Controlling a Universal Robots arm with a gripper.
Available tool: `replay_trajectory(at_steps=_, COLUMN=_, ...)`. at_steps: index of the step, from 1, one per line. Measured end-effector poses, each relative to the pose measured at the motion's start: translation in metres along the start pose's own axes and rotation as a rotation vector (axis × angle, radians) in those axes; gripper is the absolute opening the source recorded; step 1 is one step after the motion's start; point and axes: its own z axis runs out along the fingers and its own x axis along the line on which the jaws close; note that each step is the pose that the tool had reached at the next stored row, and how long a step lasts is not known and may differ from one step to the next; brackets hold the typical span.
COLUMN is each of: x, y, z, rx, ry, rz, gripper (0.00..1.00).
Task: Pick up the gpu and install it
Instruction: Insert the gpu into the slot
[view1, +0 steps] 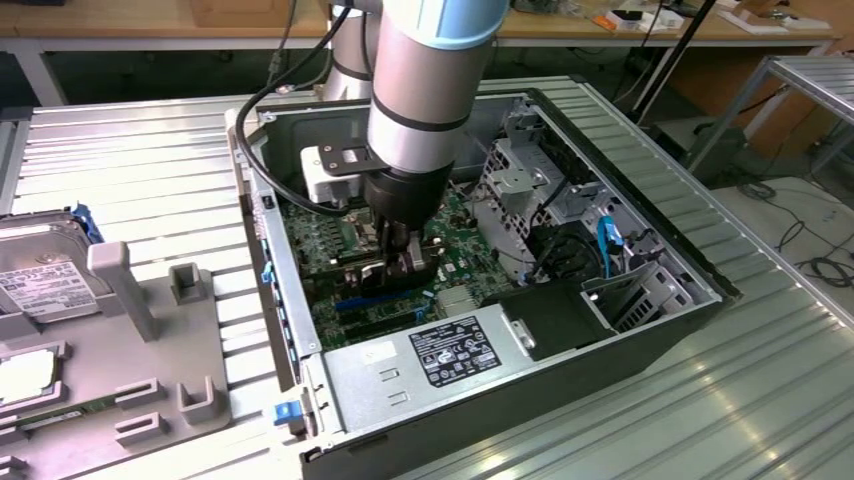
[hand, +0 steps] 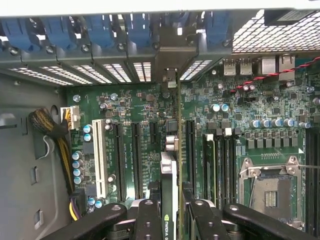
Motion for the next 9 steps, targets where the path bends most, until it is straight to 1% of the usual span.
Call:
replay_trajectory(at_steps=3, x=0.0000, y=0.0000, z=0.0000, rx=-0.0002, ry=0.0000, rz=0.000, gripper=0.27)
replay_trajectory(at_steps=6, x=0.0000, y=0.0000, z=0.0001, rx=-0.0051, ry=0.0002, rz=0.000, gripper=0.27)
replay_trajectory(at_steps=9, x=0.0000, y=0.0000, z=0.0008, rx=-0.0053, ry=-0.0001, rz=0.000, gripper=0.27)
